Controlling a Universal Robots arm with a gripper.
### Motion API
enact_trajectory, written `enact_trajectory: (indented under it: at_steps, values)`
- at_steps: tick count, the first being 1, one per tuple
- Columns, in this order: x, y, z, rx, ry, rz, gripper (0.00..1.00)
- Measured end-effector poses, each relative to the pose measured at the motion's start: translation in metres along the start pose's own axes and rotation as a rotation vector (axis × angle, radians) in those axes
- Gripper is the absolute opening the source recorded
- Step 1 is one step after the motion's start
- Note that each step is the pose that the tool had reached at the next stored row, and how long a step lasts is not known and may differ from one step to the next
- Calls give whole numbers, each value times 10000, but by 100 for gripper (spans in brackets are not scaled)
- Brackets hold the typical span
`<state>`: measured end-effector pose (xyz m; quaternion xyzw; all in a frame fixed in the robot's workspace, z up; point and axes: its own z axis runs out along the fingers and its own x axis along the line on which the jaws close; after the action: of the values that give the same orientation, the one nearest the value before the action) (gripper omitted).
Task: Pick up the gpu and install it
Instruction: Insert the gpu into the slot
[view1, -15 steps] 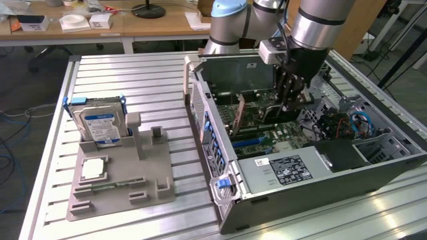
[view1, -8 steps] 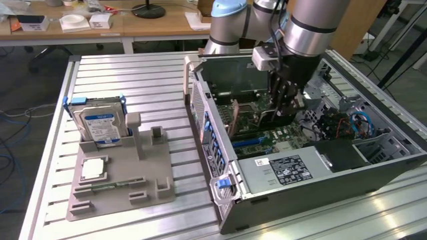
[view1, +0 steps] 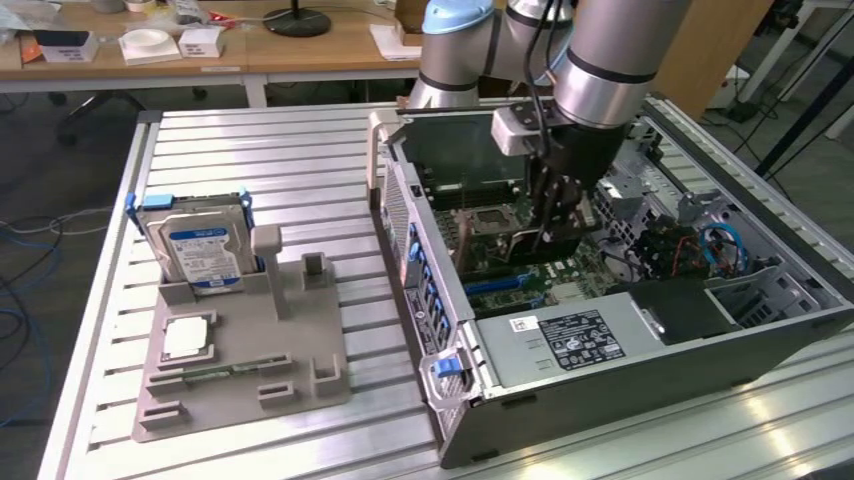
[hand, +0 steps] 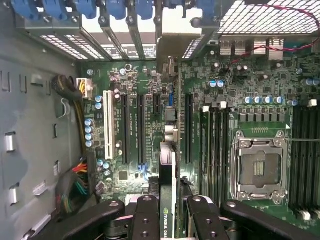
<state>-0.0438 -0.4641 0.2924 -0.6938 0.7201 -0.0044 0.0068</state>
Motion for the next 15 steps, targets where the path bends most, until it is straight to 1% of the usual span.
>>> enact_trajectory:
  at_steps: [6,10,13,15]
  values:
    - [2,45,66,0,0,1,26]
    - [2,49,98,0,0,1,26]
    - [6,68,124,-1,0,1,26]
    - [7,69,125,-2,2,0,26]
